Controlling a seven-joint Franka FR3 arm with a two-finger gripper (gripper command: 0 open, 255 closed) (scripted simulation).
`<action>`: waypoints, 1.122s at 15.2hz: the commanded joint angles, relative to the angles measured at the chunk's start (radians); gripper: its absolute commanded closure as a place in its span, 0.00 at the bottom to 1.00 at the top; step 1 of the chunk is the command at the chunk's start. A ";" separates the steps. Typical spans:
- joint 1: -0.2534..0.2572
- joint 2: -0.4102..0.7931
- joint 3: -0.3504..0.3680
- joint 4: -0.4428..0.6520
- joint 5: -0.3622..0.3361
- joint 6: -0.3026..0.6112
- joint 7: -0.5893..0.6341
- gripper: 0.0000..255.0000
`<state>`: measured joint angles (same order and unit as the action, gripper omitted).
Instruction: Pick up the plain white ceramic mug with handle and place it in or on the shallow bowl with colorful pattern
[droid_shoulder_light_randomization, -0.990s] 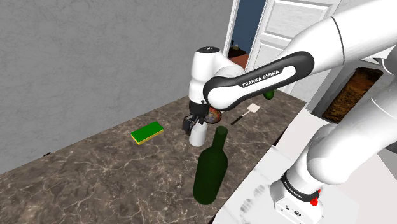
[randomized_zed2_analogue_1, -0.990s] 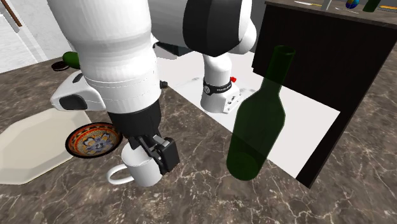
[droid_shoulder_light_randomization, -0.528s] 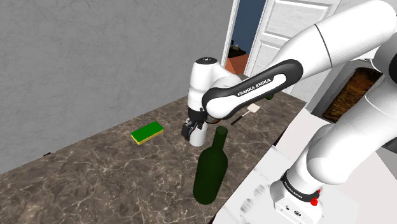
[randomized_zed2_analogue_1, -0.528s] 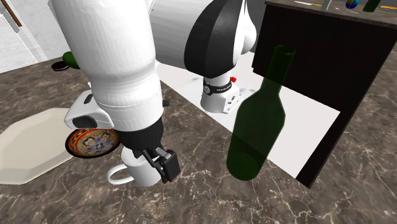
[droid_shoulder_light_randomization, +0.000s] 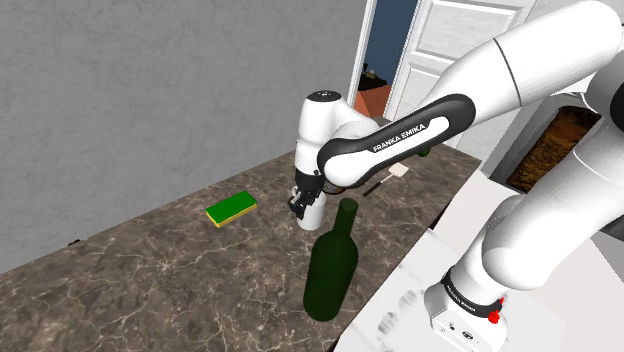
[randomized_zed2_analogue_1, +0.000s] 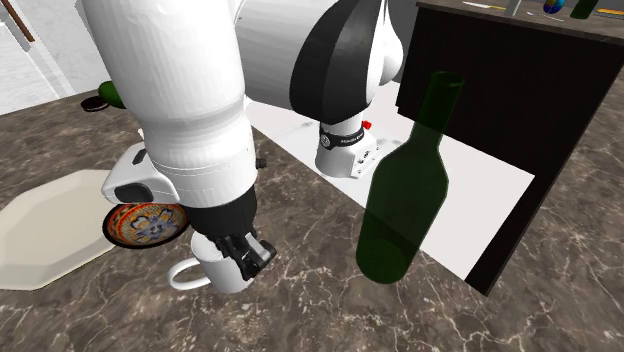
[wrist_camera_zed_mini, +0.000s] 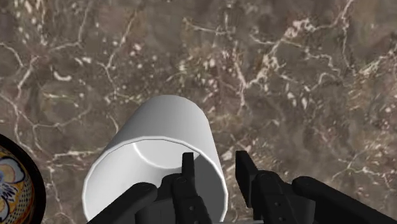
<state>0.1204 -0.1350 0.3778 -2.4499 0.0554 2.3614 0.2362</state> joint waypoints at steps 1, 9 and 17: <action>0.000 0.000 0.000 0.000 0.000 0.000 0.000 1.00; 0.001 -0.010 -0.001 0.005 0.004 -0.014 -0.003 1.00; 0.004 -0.077 -0.012 0.058 0.027 -0.131 -0.022 1.00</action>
<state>0.1236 -0.1996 0.3669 -2.3976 0.0779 2.2478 0.2164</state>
